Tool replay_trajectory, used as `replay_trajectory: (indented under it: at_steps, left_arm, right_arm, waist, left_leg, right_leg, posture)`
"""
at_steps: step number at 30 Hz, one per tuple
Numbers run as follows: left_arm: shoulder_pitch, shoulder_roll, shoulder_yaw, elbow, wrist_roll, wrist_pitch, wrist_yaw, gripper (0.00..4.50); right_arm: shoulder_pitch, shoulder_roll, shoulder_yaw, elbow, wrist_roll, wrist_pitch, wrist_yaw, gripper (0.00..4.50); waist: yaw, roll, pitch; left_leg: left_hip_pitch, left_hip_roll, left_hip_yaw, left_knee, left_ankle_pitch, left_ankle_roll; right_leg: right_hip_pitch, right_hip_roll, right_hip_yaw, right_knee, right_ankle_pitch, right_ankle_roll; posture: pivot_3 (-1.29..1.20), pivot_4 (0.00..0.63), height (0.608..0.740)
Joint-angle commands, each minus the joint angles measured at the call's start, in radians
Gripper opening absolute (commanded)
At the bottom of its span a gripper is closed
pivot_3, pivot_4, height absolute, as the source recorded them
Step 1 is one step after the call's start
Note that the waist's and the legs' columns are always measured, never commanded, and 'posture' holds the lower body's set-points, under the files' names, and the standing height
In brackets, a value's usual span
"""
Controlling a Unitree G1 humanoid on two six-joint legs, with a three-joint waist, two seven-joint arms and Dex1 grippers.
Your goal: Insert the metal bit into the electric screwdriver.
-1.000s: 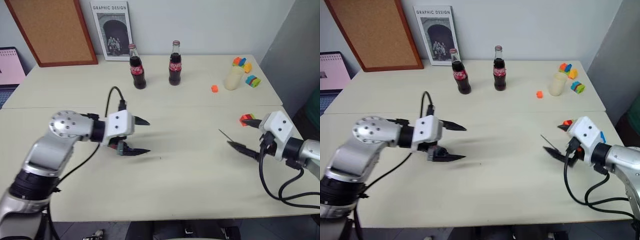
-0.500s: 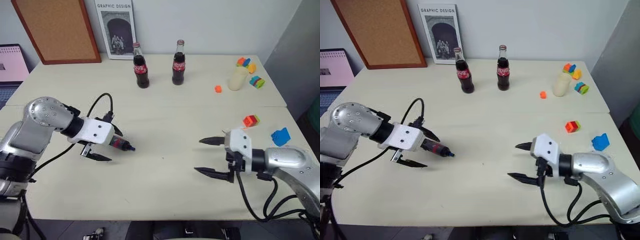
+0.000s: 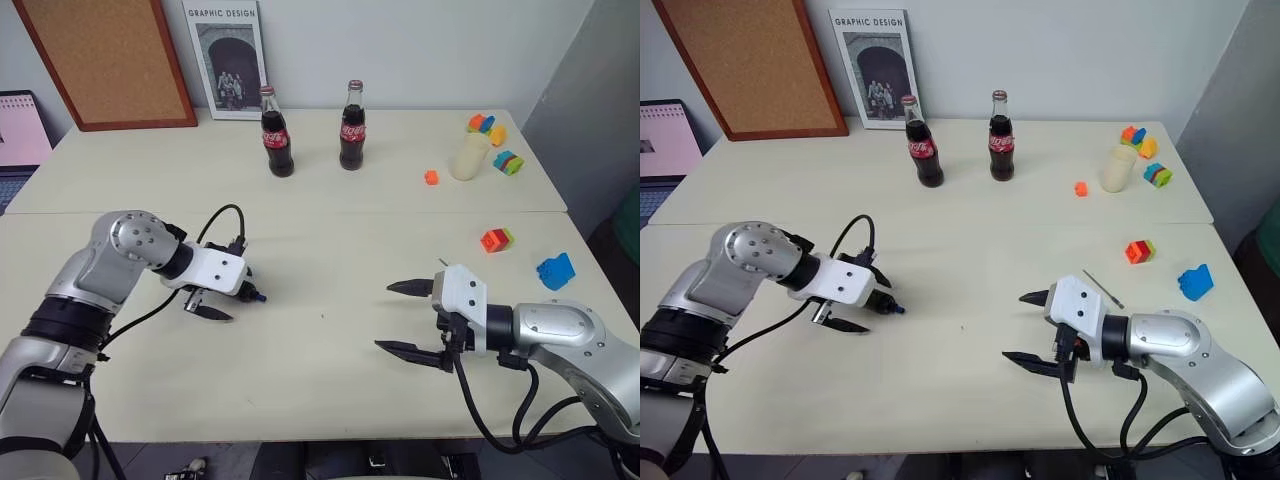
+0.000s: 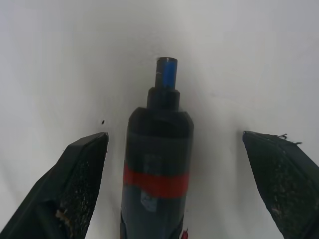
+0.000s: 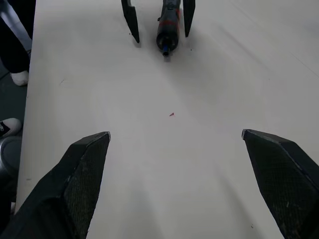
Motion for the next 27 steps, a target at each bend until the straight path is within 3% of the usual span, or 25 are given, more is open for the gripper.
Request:
replay_trajectory:
  at_steps: [1, 6, 20, 27]
  left_arm:
    - [-0.026, -0.01, 0.002, 0.008, 0.014, -0.025, 0.019, 4.5]
    - [-0.035, -0.022, -0.015, 0.036, 0.053, -0.073, 0.046, 4.5]
    - [-0.026, -0.042, -0.05, 0.128, 0.14, -0.174, 0.108, 1.68]
    - [-0.048, -0.074, -0.015, 0.093, 0.049, -0.135, 0.074, 1.65]
  right_arm:
    - [0.013, -0.008, -0.007, -0.044, 0.008, -0.008, -0.002, 4.46]
    - [0.031, -0.014, -0.015, -0.055, 0.01, -0.014, 0.002, 4.46]
    - [0.034, -0.027, -0.014, -0.07, 0.007, -0.011, -0.005, 4.5]
    - [0.03, -0.044, -0.058, -0.073, 0.03, 0.001, 0.002, 4.5]
  waist:
    - [0.0, 0.0, 0.0]
    - [0.0, 0.0, 0.0]
    - [0.0, 0.002, -0.002]
    - [0.0, 0.002, -0.002]
  left_leg:
    - [0.0, 0.0, 0.0, 0.0, 0.0, 0.0]
    - [0.0, 0.0, 0.0, 0.0, 0.0, 0.0]
    - [0.007, 0.0, 0.0, 0.0, 0.001, 0.001]
    - [0.017, 0.0, 0.001, -0.001, 0.001, 0.001]
  right_leg:
    - [0.0, 0.0, 0.0, 0.0, 0.0, 0.0]
    - [0.0, 0.0, 0.0, 0.0, 0.0, 0.0]
    - [0.006, 0.0, 0.0, 0.001, 0.004, 0.0]
    - [0.014, 0.0, 0.001, 0.001, 0.004, 0.001]
  posture:
    - [0.0, 0.15, 0.74]
    - [0.0, 0.15, 0.74]
    - [0.0, 0.15, 0.74]
    - [0.0, 0.15, 0.74]
